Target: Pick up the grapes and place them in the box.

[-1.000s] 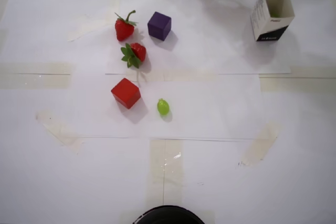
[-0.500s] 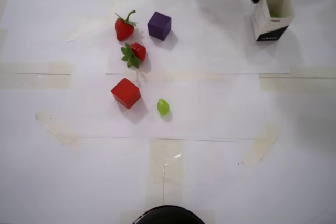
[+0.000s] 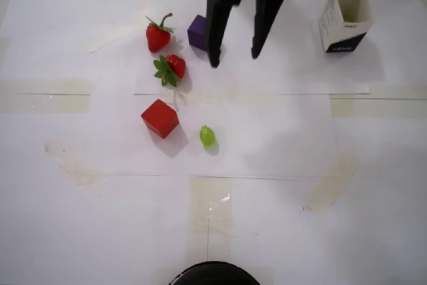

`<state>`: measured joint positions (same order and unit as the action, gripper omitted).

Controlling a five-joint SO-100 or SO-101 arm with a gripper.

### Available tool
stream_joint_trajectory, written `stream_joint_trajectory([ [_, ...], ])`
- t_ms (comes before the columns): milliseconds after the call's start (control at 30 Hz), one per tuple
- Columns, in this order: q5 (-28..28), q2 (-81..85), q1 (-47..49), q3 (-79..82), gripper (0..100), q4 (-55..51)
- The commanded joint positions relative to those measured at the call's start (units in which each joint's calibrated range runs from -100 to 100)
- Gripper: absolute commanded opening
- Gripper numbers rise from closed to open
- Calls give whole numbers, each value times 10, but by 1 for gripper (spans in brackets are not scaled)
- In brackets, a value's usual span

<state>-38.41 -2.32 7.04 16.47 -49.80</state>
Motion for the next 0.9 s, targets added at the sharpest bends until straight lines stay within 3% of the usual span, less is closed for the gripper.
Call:
stream_joint_trajectory([
  [0, 21, -108, -16, -134, 25, 31],
  [367, 43, -202, -27, -151, 22, 136],
  [867, 31, -234, -55, -157, 19, 159],
])
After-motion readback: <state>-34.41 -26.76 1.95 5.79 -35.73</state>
